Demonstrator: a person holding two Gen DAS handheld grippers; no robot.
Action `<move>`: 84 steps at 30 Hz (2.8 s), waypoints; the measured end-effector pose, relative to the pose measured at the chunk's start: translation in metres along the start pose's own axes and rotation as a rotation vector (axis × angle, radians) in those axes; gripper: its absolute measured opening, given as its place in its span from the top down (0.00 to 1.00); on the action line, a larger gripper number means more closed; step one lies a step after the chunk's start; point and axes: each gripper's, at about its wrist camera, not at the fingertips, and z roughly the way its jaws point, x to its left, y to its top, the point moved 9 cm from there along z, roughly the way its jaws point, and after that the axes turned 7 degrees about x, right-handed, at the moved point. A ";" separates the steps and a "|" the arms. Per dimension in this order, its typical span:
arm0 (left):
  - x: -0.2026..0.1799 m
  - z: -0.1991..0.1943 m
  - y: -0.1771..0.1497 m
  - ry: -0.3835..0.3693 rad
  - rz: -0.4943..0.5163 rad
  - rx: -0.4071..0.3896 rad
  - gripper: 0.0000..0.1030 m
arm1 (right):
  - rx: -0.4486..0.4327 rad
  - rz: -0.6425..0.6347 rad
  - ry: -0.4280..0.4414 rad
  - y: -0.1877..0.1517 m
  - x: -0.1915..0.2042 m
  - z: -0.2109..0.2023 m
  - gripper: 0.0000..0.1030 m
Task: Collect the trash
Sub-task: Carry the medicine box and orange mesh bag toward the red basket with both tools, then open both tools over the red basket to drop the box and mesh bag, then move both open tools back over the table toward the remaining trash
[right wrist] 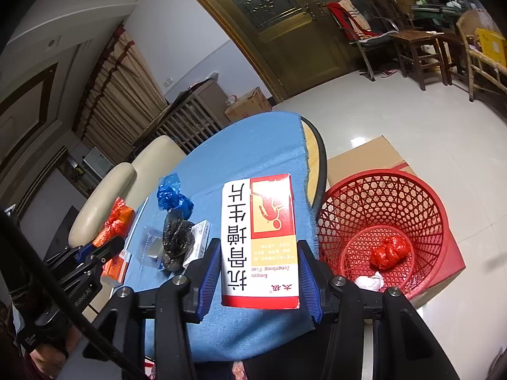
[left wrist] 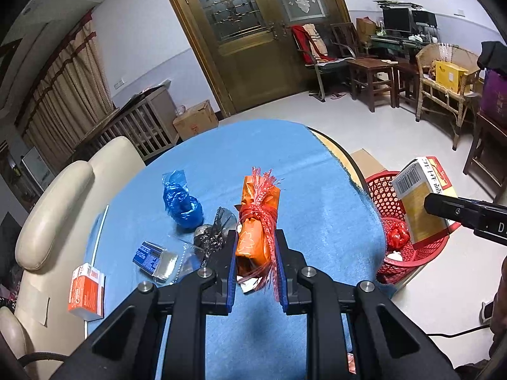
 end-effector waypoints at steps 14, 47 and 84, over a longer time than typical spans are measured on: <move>-0.028 0.010 0.015 -0.018 0.048 -0.002 0.79 | -0.012 0.060 -0.019 0.003 -0.027 -0.004 0.52; -0.181 0.066 0.053 -0.487 0.202 0.060 0.40 | -0.007 0.419 -0.082 -0.001 -0.163 0.004 0.36; 0.276 0.008 -0.203 0.242 -0.388 0.108 0.38 | 0.151 -0.090 -0.023 0.079 0.159 0.135 0.36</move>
